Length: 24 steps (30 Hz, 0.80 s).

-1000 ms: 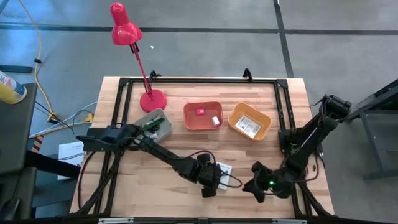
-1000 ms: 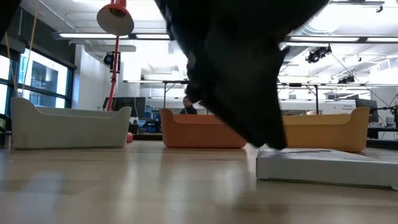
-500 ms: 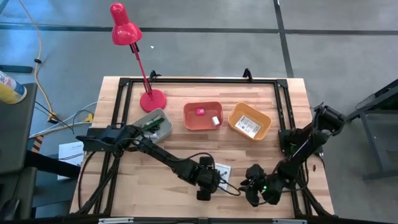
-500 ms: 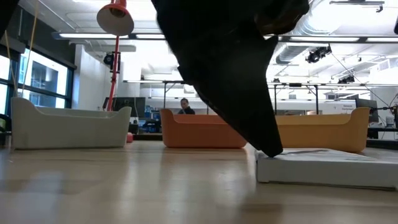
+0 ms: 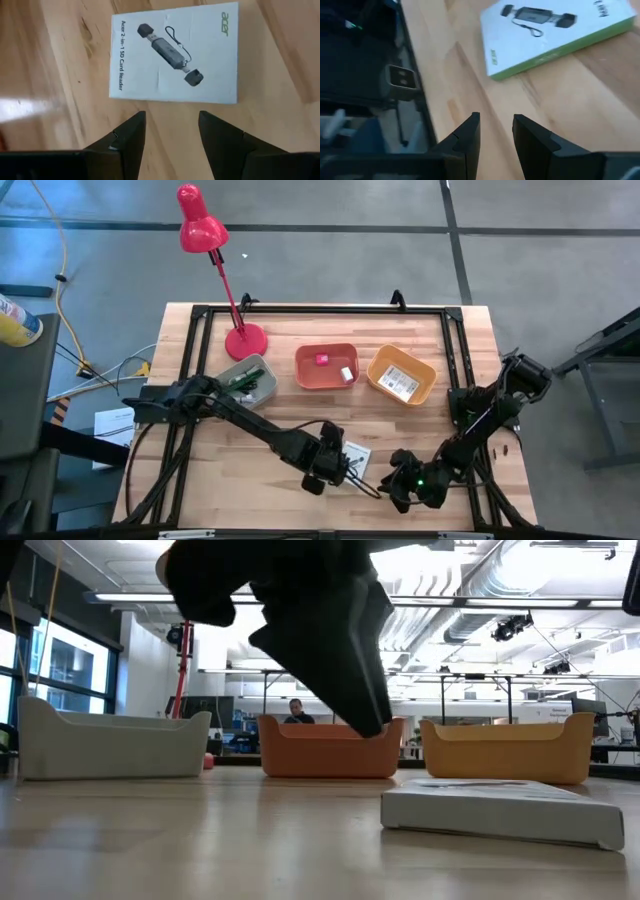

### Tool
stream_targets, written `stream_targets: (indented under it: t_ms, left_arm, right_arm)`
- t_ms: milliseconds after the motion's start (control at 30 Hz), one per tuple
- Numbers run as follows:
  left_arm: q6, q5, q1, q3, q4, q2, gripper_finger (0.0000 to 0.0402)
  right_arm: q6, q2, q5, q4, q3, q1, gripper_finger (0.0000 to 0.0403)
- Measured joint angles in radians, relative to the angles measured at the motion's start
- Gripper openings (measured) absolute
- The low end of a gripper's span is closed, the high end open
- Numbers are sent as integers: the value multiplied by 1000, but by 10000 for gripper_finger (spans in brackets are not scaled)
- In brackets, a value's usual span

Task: Pick and place items into bin
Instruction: Put the white box on top of the other white box in the yellow bin

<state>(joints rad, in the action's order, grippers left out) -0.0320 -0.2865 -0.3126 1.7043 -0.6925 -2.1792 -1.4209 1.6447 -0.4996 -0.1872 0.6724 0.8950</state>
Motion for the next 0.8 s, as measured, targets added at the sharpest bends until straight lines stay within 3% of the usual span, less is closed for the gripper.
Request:
stream_targets:
  t_ms: [200, 500, 800]
  left_arm:
    - [-40, 67, 44, -44, 9, -21, 172]
    - [58, 227, 89, -155, 134, -12, 172]
    - [164, 209, 70, -177, 258, -17, 173]
  right_arm:
    - [-56, 0, 4, -80, 0, -37, 106]
    - [-147, 0, 72, -75, 0, -97, 110]
    - [-262, 0, 199, 85, 0, -91, 179]
